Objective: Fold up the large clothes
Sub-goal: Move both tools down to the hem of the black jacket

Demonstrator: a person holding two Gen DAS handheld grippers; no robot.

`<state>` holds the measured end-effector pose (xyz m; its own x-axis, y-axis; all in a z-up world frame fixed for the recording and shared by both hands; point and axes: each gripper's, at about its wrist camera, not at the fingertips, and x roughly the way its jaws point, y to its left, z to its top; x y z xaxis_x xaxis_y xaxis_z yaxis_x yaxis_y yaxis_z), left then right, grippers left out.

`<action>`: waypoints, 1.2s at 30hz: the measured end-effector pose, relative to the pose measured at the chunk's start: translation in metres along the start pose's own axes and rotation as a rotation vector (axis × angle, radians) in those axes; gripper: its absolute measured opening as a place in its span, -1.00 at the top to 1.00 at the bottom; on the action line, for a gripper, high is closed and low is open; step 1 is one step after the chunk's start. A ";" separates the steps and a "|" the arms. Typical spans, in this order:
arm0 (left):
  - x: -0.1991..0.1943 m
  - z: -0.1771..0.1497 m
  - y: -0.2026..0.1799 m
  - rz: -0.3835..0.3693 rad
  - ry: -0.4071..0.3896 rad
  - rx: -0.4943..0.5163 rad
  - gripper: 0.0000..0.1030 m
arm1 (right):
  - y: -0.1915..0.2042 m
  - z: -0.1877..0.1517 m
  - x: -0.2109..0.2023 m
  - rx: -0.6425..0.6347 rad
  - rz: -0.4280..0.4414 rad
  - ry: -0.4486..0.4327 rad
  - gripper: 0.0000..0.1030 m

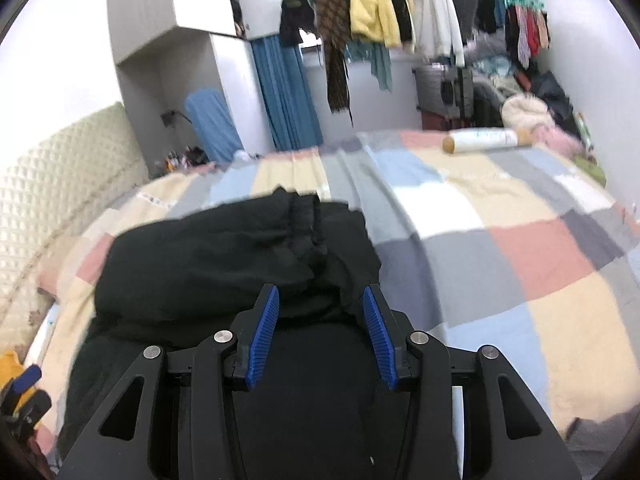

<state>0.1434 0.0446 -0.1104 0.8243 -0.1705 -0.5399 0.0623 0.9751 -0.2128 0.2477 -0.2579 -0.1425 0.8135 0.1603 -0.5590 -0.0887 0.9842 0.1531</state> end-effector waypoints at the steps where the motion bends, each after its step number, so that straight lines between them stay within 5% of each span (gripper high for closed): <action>1: -0.006 0.002 -0.002 -0.005 -0.006 0.002 -0.92 | 0.001 0.003 -0.015 0.000 0.005 -0.010 0.19; 12: -0.112 0.030 -0.003 -0.029 -0.037 0.020 -0.92 | 0.013 0.018 -0.127 -0.056 0.032 -0.122 0.19; 18: -0.148 0.030 0.022 -0.048 0.023 -0.031 -0.93 | 0.009 0.013 -0.171 -0.085 0.065 -0.124 0.19; 26: -0.145 0.004 0.090 -0.050 0.221 -0.179 -0.93 | -0.034 -0.004 -0.176 -0.062 0.184 0.077 0.15; 36: -0.074 -0.054 0.165 -0.079 0.530 -0.437 -0.91 | -0.104 -0.055 -0.104 0.086 0.293 0.412 0.07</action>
<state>0.0626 0.2105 -0.1497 0.4337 -0.3937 -0.8105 -0.2130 0.8292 -0.5168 0.1405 -0.3730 -0.1455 0.4658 0.4622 -0.7546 -0.2179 0.8864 0.4084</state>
